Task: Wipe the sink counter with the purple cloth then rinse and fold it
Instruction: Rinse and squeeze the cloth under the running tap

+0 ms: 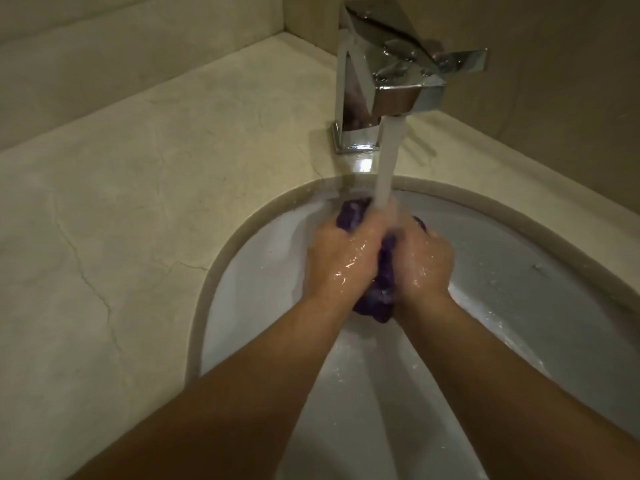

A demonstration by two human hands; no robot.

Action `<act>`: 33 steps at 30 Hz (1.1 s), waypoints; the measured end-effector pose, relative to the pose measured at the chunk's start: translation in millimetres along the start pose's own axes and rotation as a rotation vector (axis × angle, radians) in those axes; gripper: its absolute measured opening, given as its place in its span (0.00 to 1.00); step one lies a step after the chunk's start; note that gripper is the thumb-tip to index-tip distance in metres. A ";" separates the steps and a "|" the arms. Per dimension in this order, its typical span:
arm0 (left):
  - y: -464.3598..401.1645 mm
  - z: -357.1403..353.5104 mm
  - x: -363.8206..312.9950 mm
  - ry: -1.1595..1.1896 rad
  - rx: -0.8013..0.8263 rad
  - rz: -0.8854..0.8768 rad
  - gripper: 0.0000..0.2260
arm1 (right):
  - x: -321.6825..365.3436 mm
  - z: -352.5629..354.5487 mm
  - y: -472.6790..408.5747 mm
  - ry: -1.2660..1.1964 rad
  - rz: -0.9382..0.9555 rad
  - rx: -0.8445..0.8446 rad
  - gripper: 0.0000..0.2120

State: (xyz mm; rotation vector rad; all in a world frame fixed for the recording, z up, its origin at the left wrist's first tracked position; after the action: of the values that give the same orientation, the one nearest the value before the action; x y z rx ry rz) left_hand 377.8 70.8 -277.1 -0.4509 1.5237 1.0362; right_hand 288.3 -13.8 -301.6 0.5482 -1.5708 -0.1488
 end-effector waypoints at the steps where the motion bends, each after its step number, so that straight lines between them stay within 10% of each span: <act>1: 0.5 -4.1 1.9 0.055 0.076 0.077 0.22 | -1.7 3.6 -1.0 -0.063 -0.046 0.023 0.08; 7: 18.6 -14.8 27.8 0.463 0.233 0.617 0.25 | 2.8 -3.5 0.4 -0.361 -0.079 0.127 0.24; 10: 25.0 -26.7 16.8 0.634 0.334 0.682 0.22 | 15.2 1.9 1.3 -0.113 0.074 0.156 0.09; 22: 13.3 -24.6 0.3 0.213 0.318 0.238 0.08 | 15.2 21.3 39.9 0.175 -0.059 0.562 0.32; 27: 7.4 -24.8 -2.2 0.147 0.284 0.127 0.24 | 11.2 6.1 25.0 0.266 0.035 0.431 0.26; 33: -3.8 -4.9 -10.4 -0.025 0.029 -0.089 0.08 | 17.1 3.2 29.1 0.484 0.276 0.355 0.15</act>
State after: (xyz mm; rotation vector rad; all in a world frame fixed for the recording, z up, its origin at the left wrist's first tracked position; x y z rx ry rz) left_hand 380.4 62.0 -269.1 -0.4793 1.4811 0.9466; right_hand 278.3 3.6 -274.3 0.5829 -1.1822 0.4513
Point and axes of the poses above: each hand's wrist, its own y-axis away from the middle knuckle, its own z-axis out of the back of the hand, x = y × z, the point moved 8 cm from there along -y, towards the middle knuckle
